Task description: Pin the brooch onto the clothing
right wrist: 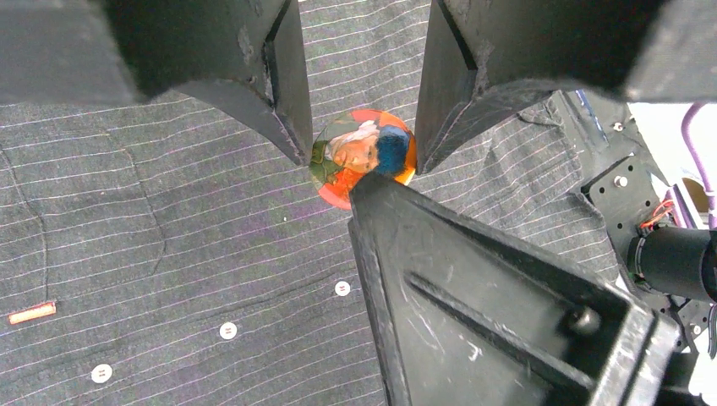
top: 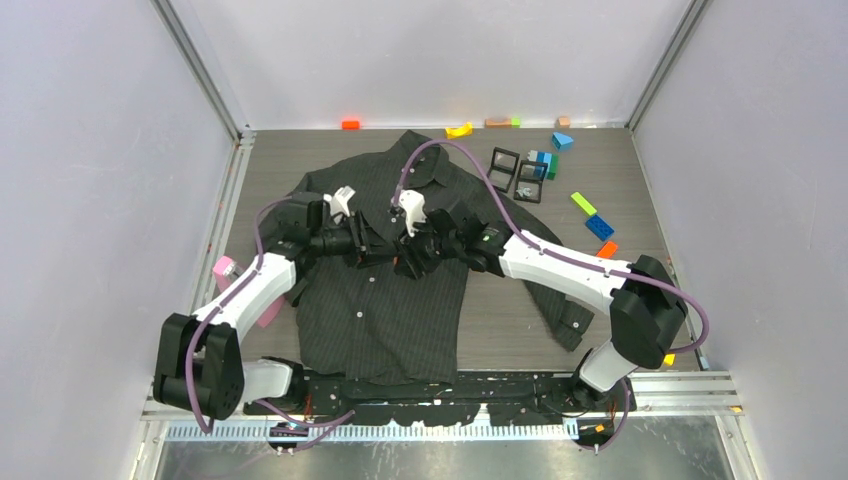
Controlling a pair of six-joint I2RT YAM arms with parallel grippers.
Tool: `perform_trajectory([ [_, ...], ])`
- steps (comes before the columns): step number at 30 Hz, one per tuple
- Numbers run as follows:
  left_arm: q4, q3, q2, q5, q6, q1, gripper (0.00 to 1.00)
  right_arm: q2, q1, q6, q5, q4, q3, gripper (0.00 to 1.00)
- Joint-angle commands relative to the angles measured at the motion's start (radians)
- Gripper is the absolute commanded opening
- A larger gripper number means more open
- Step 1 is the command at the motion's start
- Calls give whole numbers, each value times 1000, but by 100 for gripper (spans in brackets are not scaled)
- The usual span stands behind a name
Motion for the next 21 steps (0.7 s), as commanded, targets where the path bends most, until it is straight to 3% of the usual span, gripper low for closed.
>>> perform_trajectory([
  [1, 52, -3, 3, 25, -17, -28, 31, -54, 13, -23, 12, 35, 43, 30],
  [4, 53, -7, 1, 17, -18, -45, 22, -57, 17, -23, 20, 37, 43, 30],
  [8, 54, -20, -18, -4, -26, -51, 0, -64, 20, -22, 35, 40, 34, 30],
  [11, 63, -32, -42, -31, -43, -51, 0, -83, 22, -21, 55, 38, 27, 40],
  [13, 75, -44, -61, -58, -60, -51, 0, -97, 24, -22, 79, 33, 23, 61],
  [19, 152, -96, -102, -116, -140, -51, 0, -137, 43, -46, 171, -15, 23, 81],
  [21, 170, -104, -112, -135, -152, -51, 0, -144, 73, -66, 239, -31, 30, 82],
])
